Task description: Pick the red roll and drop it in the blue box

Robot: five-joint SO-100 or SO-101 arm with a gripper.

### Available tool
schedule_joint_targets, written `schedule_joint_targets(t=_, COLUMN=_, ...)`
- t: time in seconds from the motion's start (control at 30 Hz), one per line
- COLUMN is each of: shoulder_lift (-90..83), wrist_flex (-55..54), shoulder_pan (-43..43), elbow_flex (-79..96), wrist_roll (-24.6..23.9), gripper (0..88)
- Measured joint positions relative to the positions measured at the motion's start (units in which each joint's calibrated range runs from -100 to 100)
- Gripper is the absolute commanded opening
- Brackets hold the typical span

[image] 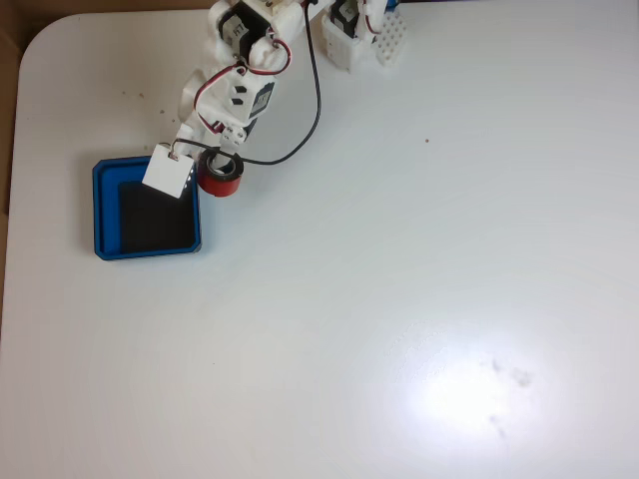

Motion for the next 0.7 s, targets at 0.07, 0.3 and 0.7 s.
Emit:
schedule_joint_targets(t=0.07, shoulder_lift=0.0, wrist_flex=0.0, shoulder_pan=2.47, elbow_flex=0.0, wrist_roll=0.0, gripper=0.7)
schedule_joint_targets(t=0.3, shoulder_lift=0.0, wrist_flex=0.0, shoulder_pan=8.21, elbow_flex=0.0, wrist_roll=0.08, gripper=1.0)
schedule_joint_targets(t=0.7, shoulder_lift=6.44, wrist_flex=-0.16, shoulder_pan=8.51, elbow_flex=-4.84, wrist_roll=-9.43, gripper=0.8)
